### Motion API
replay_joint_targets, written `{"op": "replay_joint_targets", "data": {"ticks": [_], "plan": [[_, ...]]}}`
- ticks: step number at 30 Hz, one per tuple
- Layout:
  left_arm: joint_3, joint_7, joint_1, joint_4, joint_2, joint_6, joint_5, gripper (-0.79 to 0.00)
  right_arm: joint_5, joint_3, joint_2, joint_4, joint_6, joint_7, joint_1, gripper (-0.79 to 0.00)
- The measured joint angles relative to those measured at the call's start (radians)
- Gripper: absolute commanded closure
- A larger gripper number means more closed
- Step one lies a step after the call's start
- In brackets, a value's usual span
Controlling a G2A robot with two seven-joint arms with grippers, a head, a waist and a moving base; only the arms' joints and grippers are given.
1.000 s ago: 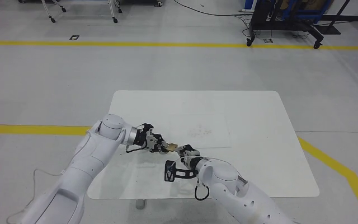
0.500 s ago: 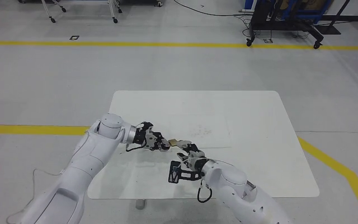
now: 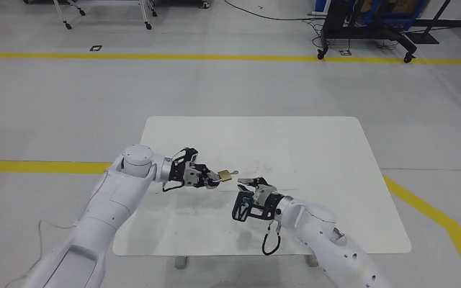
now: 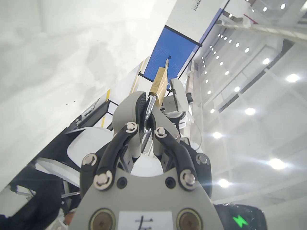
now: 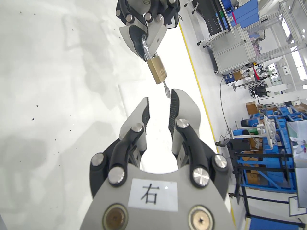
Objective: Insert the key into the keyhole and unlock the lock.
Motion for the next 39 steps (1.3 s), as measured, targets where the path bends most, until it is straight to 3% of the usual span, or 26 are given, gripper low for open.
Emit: {"op": "replay_joint_targets", "data": {"ticks": [5, 11, 20, 39], "plan": [[-0.072, 0.006, 0.064, -0.074, 0.02, -0.163, -0.055, 0.0, 0.231, 0.093, 0.002, 0.006, 0.012, -0.103, -0.025, 0.0], [-0.121, 0.024, 0.13, -0.157, 0.036, -0.243, -0.074, 0.0, 0.351, 0.084, -0.016, 0.025, 0.176, -0.103, -0.02, 0.0], [-0.14, 0.043, 0.169, -0.212, 0.047, -0.222, -0.067, 0.0, 0.352, -0.01, -0.045, 0.105, 0.29, -0.1, 0.056, 0.0], [-0.139, 0.055, 0.17, -0.224, 0.051, -0.208, -0.057, 0.0, 0.324, -0.061, -0.062, 0.092, 0.305, -0.092, 0.056, 0.0]]}}
